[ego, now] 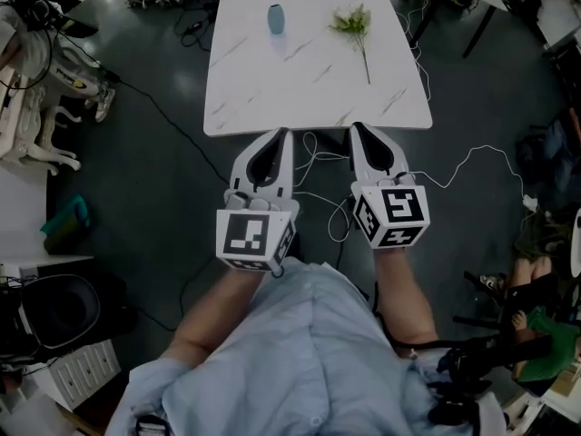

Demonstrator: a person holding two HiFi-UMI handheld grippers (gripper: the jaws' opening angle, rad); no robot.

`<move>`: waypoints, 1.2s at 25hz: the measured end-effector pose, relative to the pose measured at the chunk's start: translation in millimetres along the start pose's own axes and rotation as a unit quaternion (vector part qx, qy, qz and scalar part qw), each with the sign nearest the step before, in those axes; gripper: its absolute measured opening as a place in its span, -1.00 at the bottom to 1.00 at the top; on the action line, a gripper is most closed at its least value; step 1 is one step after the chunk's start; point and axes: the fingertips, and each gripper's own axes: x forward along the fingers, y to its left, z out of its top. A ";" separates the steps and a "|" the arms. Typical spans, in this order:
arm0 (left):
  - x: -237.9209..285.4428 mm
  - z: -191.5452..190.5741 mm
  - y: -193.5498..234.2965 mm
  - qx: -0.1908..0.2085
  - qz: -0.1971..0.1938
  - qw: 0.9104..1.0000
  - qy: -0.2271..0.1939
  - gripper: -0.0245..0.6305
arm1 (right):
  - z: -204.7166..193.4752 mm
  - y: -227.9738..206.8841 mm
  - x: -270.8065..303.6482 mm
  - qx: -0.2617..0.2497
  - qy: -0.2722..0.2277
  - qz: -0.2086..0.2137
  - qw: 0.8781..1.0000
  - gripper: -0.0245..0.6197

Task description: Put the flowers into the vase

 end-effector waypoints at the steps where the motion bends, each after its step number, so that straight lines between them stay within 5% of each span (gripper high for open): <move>1: 5.3 0.4 6.9 -0.001 -0.001 1.000 0.001 -0.91 | 2.3 1.1 8.3 -0.001 0.000 0.000 1.000 -0.92; 12: 52.5 -6.9 25.3 -0.011 -0.015 1.000 0.020 -0.91 | 20.6 -28.6 46.2 -0.012 -0.002 -0.026 1.000 -0.92; 30: 202.1 -21.3 33.0 0.015 0.005 0.998 0.053 -0.91 | 9.0 -155.6 163.3 0.017 0.021 -0.017 0.999 -0.92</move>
